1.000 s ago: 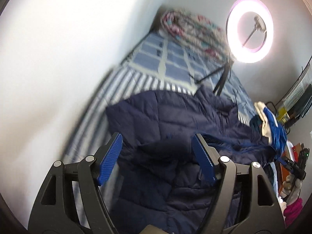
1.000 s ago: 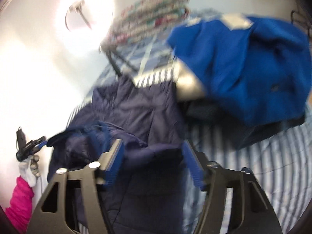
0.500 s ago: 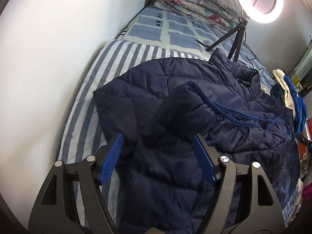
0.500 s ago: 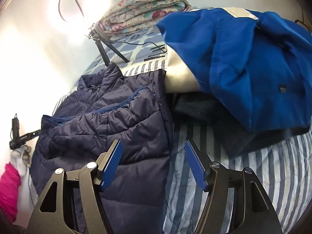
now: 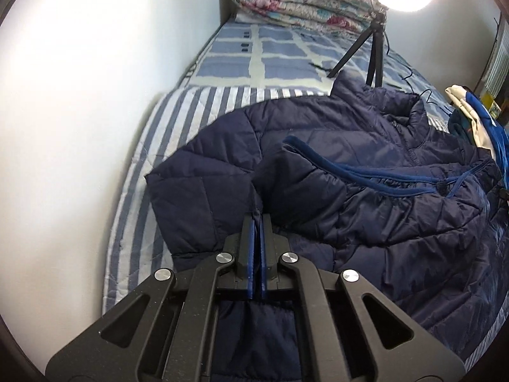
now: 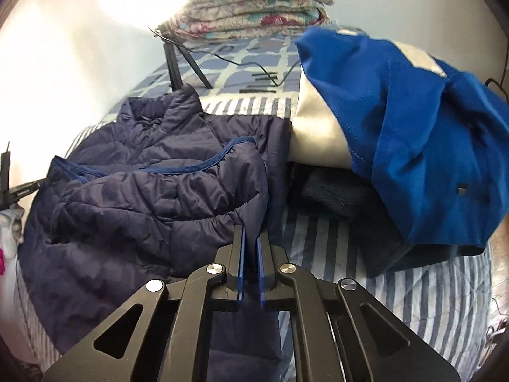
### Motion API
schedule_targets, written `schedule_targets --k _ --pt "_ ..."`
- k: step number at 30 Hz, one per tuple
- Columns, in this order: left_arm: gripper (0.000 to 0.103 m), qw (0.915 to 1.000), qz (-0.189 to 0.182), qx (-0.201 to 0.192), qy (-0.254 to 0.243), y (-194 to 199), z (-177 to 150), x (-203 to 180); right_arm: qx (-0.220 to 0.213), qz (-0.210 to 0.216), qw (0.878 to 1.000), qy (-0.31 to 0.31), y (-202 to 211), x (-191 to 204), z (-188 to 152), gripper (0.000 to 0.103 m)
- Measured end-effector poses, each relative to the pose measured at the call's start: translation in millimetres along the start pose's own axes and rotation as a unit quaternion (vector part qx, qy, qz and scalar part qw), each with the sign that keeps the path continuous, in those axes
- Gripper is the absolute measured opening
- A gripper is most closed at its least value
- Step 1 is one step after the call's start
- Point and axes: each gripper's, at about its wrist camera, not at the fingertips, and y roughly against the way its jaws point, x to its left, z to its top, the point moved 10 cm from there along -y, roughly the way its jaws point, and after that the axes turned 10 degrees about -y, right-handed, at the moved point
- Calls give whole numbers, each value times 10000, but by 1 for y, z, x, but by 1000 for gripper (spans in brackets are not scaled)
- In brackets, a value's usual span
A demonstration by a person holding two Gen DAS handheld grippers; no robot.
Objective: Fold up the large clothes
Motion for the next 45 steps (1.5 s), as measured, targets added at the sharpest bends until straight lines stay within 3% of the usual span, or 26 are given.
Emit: schedule_targets --k 10,20,22,24,25,26,28,29,32,34,35,37,42,45 --pt "0 9983 298 -481 -137 35 25 6 -538 -151 9983 146 37 10 13 3" --pt "0 9922 838 -833 -389 23 111 23 -1286 -886 9873 279 37 0 95 0" --pt "0 9914 948 -740 -521 2 124 20 -1159 -686 9908 143 23 -2 106 0" --pt "0 9914 1008 -596 -588 -16 125 17 -798 -41 9968 88 2 7 107 0" --pt "0 9924 972 -518 -543 -27 123 17 -747 -15 9972 83 -4 9 108 1" --pt "0 9933 945 -455 -480 -34 120 17 -666 -83 9977 92 -15 10 108 4" --pt "0 9945 890 -336 -447 -49 114 16 -442 -43 9989 125 -35 16 105 29" --pt "0 9945 898 -292 -452 -53 111 16 -351 -107 9992 156 -48 19 104 46" --pt "0 9955 842 -176 -388 -67 105 16 -252 -564 9972 418 -72 22 102 48" --pt "0 9957 831 -136 -376 -72 104 15 -107 -1053 9927 580 -91 16 101 42" --pt "0 9957 835 -135 -382 -73 105 15 -76 -1288 9892 693 -98 13 100 3" --pt "0 9955 859 -149 -380 -73 105 14 38 -1512 9846 875 -106 10 96 2" --pt "0 9955 885 -292 -146 -75 112 19 -672 -1994 9744 796 -82 -3 116 1" --pt "0 9945 1034 -14 -136 -93 104 22 -739 -2190 9698 784 -81 -8 118 1"
